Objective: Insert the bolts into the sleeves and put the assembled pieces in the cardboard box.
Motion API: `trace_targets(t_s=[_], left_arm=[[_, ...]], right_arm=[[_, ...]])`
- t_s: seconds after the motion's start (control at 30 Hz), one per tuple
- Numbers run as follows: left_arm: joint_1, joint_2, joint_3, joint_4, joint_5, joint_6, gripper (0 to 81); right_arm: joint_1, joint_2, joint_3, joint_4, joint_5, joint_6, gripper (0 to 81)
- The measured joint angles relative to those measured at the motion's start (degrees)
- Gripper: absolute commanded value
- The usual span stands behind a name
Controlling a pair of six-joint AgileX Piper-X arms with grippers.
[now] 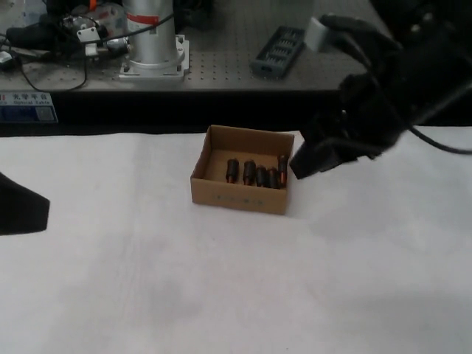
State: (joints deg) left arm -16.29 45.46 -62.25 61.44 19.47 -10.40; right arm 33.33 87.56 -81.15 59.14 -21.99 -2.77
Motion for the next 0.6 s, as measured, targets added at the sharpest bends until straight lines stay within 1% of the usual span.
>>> trace_targets(t_s=[0.03,0.13,0.17,0.23,0.3,0.37,0.4,0.5,0.6], left_arm=[[0.0,-0.6,0.0,0.0,0.0,0.2,44.0],[0.0,-2.9,0.0,0.0,0.0,1.0,44.0],[0.0,-3.8,0.2,0.0,0.1,1.3,44.0],[0.0,-5.8,1.7,-1.6,1.3,1.6,44.0],[-0.2,-8.5,4.9,-3.5,2.9,1.6,44.0],[-0.3,-13.1,12.6,-5.8,5.3,1.1,44.0],[-0.3,-14.7,15.7,-6.5,6.1,0.4,44.0],[-0.3,-19.4,25.2,-9.3,9.0,-3.0,44.0],[-0.3,-20.7,28.5,-10.1,9.8,-4.6,44.0]], right_arm=[[0.9,-3.5,6.2,-2.5,1.6,1.2,32.1],[3.6,-13.5,15.1,-5.3,4.4,3.8,32.1],[5.6,-19.0,18.1,-6.0,5.3,4.7,32.1],[8.0,-27.1,28.6,-9.5,8.4,10.4,32.1],[9.6,-32.7,33.5,-10.8,9.9,13.2,32.1],[10.8,-38.2,37.6,-11.7,11.4,15.7,32.1],[11.7,-42.8,41.4,-12.3,12.8,18.2,32.1],[12.7,-50.7,47.5,-13.4,14.6,21.9,32.1],[12.7,-55.2,51.4,-13.5,15.9,25.2,32.1]])
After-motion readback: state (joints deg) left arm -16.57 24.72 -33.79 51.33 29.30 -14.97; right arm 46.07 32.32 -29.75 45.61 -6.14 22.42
